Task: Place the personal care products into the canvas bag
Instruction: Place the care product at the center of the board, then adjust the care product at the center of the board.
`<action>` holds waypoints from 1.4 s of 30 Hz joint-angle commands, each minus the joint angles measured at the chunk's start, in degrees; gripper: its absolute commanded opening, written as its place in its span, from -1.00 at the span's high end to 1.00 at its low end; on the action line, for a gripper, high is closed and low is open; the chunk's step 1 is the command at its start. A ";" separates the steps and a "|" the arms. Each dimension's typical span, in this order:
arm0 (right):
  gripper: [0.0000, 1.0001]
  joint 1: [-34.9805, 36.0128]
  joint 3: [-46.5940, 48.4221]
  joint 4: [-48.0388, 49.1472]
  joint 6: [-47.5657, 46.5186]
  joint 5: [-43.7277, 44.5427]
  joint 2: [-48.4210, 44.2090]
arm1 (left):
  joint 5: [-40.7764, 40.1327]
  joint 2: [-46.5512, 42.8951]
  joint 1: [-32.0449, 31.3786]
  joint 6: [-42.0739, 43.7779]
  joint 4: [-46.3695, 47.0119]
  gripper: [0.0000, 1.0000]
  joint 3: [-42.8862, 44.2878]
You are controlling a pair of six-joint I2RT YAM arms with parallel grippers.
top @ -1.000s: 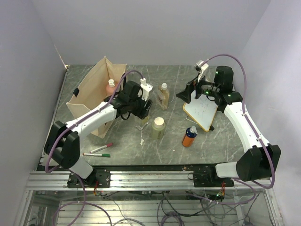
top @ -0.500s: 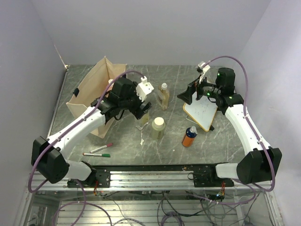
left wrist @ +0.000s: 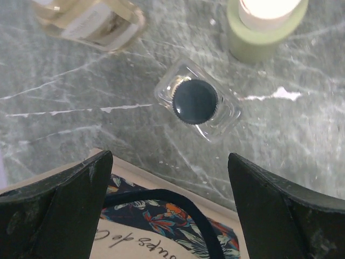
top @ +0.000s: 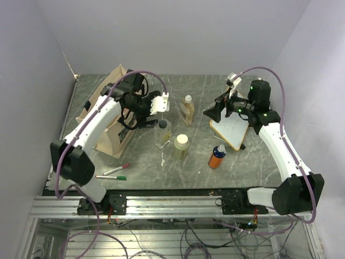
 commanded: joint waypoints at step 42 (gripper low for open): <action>-0.99 -1.75 -3.07 2.55 -1.00 -3.80 -2.66 | 11.47 24.64 -4.46 28.58 -22.55 -0.99 17.20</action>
